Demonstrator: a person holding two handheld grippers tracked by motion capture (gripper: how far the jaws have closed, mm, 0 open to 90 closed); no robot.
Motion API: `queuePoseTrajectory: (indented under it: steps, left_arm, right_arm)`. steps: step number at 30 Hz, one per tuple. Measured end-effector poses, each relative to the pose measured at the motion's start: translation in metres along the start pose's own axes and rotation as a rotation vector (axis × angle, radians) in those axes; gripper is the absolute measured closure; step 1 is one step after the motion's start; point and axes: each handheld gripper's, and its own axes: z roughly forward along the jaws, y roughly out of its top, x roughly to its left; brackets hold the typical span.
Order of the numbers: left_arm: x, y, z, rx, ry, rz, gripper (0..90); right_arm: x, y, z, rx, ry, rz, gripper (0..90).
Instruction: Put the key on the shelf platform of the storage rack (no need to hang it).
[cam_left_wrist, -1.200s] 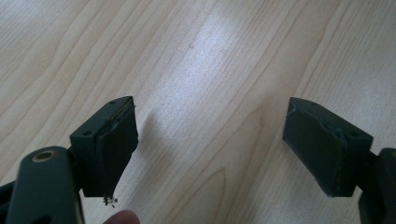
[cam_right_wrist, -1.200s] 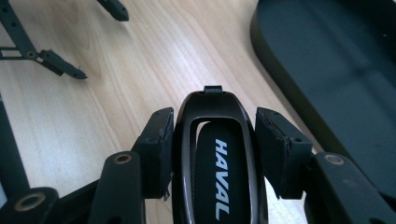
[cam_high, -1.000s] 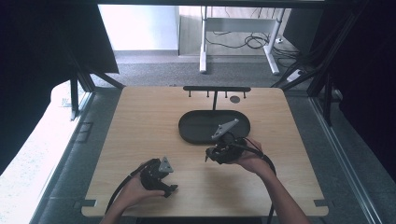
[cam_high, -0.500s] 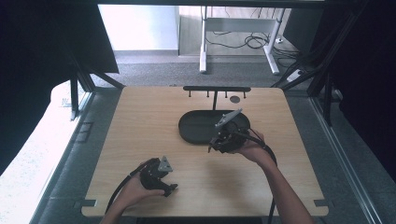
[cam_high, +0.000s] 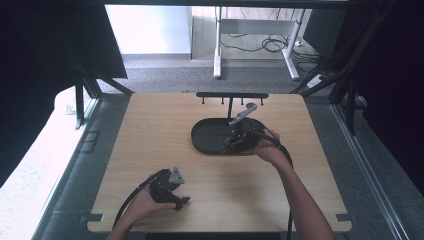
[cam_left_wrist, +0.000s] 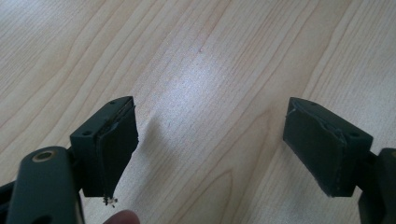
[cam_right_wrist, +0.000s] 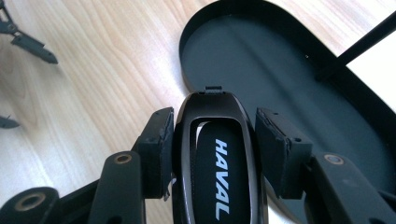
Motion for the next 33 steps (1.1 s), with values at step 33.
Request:
queuePoseTrajectory:
  steps: [33]
  left_arm:
    - [0.002,-0.001,-0.002,0.002,-0.006,-0.002,18.4]
  right_arm:
    - [-0.049,0.000,0.070,0.048,-0.008,0.079,49.3]
